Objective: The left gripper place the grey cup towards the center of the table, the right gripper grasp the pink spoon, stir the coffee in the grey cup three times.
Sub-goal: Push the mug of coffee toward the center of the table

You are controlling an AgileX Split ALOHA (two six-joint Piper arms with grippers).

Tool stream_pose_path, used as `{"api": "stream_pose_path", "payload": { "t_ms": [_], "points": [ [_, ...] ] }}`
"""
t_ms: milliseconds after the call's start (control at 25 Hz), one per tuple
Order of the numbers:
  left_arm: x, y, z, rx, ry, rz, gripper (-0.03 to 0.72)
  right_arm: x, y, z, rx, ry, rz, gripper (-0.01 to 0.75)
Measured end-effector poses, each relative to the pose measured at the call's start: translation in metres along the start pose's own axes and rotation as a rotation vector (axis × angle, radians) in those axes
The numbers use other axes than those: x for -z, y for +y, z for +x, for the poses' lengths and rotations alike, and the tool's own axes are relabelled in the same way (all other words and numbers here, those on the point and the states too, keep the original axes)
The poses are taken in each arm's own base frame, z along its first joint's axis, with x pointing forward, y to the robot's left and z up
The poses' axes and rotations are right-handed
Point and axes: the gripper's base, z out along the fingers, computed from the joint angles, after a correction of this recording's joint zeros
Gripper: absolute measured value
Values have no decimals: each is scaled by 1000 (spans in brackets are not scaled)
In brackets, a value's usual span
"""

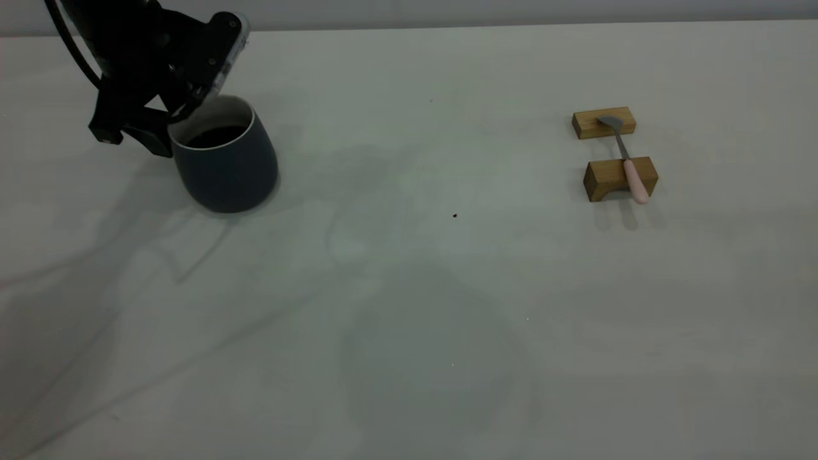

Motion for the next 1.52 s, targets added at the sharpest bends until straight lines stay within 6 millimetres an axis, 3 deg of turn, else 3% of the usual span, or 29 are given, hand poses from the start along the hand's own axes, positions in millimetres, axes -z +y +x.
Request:
{"api": "stream_pose_path", "payload": {
  "t_ms": [400, 1080, 1520],
  "points": [
    [4, 0, -29, 28, -6, 31, 222, 0, 0, 0, 0, 0, 0, 238],
    [14, 0, -115, 31, -56, -28, 208, 0, 0, 0, 0, 0, 0, 238],
    [11, -5, -152, 48, -104, -57, 213, 0, 0, 0, 0, 0, 0, 238]
  ]
}}
